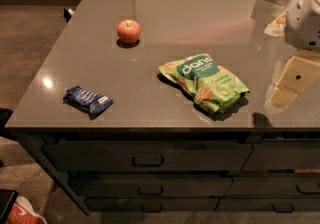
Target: Move rxbar blueberry near apple
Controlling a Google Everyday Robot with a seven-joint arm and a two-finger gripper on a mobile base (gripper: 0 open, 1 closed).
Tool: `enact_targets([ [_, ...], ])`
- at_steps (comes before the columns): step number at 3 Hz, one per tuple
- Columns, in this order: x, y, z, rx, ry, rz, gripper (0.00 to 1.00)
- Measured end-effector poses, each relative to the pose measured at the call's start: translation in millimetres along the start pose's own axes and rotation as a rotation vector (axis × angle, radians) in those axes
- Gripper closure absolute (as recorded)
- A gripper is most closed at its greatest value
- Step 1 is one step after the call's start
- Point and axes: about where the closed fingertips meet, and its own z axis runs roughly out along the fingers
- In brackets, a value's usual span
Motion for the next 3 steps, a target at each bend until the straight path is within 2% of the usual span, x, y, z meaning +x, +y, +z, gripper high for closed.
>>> enact_targets([
  [1, -21.3, -4.8, 9.8, -0.075, -0.090, 0.034, 0.00],
  [2, -64.4, -2.1, 19.3, -0.142, -0.196, 0.045, 0.00],
  [3, -113.3, 6.2, 22.7, -0.173, -0.279, 0.046, 0.00],
])
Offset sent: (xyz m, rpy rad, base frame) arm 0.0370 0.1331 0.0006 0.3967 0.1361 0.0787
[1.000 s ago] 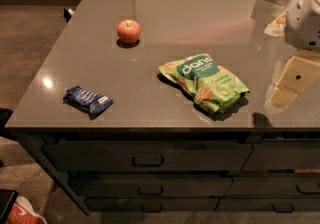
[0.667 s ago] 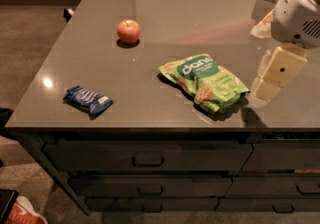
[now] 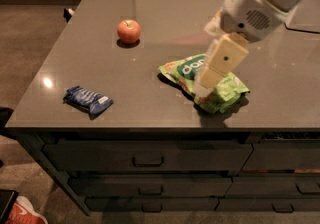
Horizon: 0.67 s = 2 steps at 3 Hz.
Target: Move rxbar blueberry near apple
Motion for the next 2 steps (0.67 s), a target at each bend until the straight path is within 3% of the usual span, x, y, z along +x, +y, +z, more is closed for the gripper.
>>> enact_targets([
  [2, -67.6, 14.9, 44.5, -0.002, -0.037, 0.034, 0.00],
])
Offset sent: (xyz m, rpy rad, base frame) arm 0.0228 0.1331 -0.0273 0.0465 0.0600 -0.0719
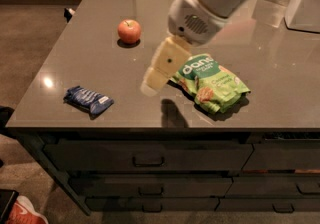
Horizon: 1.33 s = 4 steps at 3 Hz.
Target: Move rxbar blueberry near apple
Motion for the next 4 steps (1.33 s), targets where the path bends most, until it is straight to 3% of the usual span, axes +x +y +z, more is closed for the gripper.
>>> enact_targets([
  [2, -43.2, 9.7, 59.8, -0.033, 0.028, 0.028, 0.00],
  [4, -76.6, 27.6, 108.8, -0.046, 0.047, -0.012, 0.00],
])
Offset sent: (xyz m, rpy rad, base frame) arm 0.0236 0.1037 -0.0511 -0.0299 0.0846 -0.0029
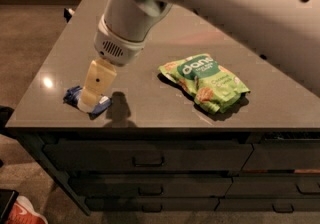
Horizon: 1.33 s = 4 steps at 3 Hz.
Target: Move rxbar blueberry near apple
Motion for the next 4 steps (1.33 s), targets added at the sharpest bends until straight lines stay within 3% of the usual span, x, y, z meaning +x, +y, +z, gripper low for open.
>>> enact_targets([
  [2, -22.9, -12.9, 52.7, -0.006, 0.043, 0.002, 0.00],
  [4, -29.5, -13.5, 75.6, -0.007, 0.060, 0.035, 0.00],
])
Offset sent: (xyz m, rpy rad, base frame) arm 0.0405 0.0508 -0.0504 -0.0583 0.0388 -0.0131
